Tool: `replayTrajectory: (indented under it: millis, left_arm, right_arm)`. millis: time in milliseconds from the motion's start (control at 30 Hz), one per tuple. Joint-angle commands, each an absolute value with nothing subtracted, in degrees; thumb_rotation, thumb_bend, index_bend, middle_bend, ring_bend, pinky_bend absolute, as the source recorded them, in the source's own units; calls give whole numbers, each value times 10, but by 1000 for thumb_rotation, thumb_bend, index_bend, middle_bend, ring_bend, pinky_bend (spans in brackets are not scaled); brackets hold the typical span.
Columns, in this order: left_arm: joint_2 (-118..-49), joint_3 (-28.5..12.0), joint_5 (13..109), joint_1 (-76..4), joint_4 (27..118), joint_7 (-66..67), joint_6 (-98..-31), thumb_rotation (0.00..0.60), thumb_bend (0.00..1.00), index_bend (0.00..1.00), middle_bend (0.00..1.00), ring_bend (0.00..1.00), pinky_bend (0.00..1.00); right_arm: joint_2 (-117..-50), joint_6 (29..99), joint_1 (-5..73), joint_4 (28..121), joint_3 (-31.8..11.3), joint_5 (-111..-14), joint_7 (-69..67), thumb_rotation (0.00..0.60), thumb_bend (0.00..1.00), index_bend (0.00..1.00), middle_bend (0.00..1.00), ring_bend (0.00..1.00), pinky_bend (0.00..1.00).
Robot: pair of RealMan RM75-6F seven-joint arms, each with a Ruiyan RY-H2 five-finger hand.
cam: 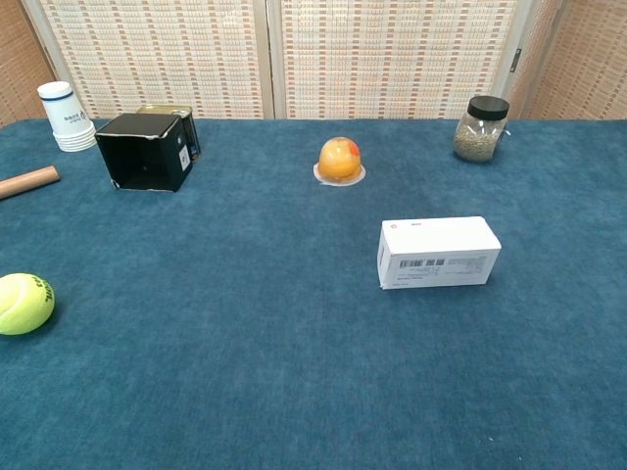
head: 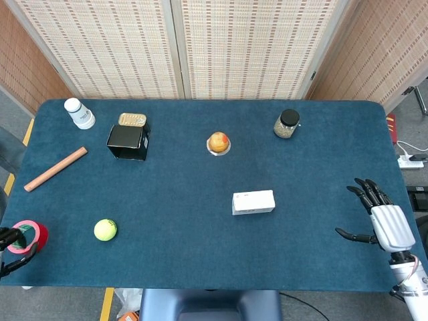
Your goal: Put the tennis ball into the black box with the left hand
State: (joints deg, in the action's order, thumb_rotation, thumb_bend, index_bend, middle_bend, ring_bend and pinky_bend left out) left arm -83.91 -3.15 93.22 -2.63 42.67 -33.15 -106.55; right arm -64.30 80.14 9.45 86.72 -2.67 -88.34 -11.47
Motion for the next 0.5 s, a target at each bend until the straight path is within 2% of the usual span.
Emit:
replayTrajectory:
  millis: [33, 67, 133, 167, 200, 300, 367, 500]
  left_arm:
    - [-834, -9, 947, -27, 408, -369, -1022, 172, 185, 1000, 1000, 1000, 1000]
    - [-826, 1, 950, -25, 418, -374, -1008, 246, 199, 1000, 1000, 1000, 1000]
    - [-819, 13, 952, -22, 428, -360, -992, 519, 294, 1000, 1000, 1000, 1000]
    - [-818, 18, 954, -20, 431, -354, -987, 570, 341, 1000, 1000, 1000, 1000]
    - [-818, 26, 956, -15, 437, -348, -981, 599, 418, 1000, 1000, 1000, 1000]
    - [-834, 45, 962, 3, 430, -314, -978, 600, 601, 1000, 1000, 1000, 1000]
    - [-856, 54, 964, 14, 416, -307, -976, 600, 644, 1000, 1000, 1000, 1000]
    - [-907, 72, 975, 15, 376, -314, -953, 600, 659, 1000, 1000, 1000, 1000]
  right_arm:
    - [-643, 799, 95, 868, -25, -884, -112, 534, 0, 184, 45, 0, 199]
    - [-643, 800, 95, 869, -25, -884, -112, 533, 0, 184, 45, 0, 199]
    - [-642, 801, 94, 869, -25, -884, -112, 533, 0, 184, 45, 0, 199]
    - [-642, 802, 94, 869, -25, -884, -112, 533, 0, 184, 45, 0, 199]
    - [-642, 802, 94, 869, -25, -884, -113, 533, 0, 184, 45, 0, 199]
    - [-641, 801, 94, 870, -24, -885, -113, 533, 0, 184, 45, 0, 199]
    - [-642, 802, 94, 870, -24, -886, -113, 533, 0, 184, 45, 0, 199]
    - [-642, 798, 96, 869, -23, -886, -111, 533, 0, 184, 45, 0, 199]
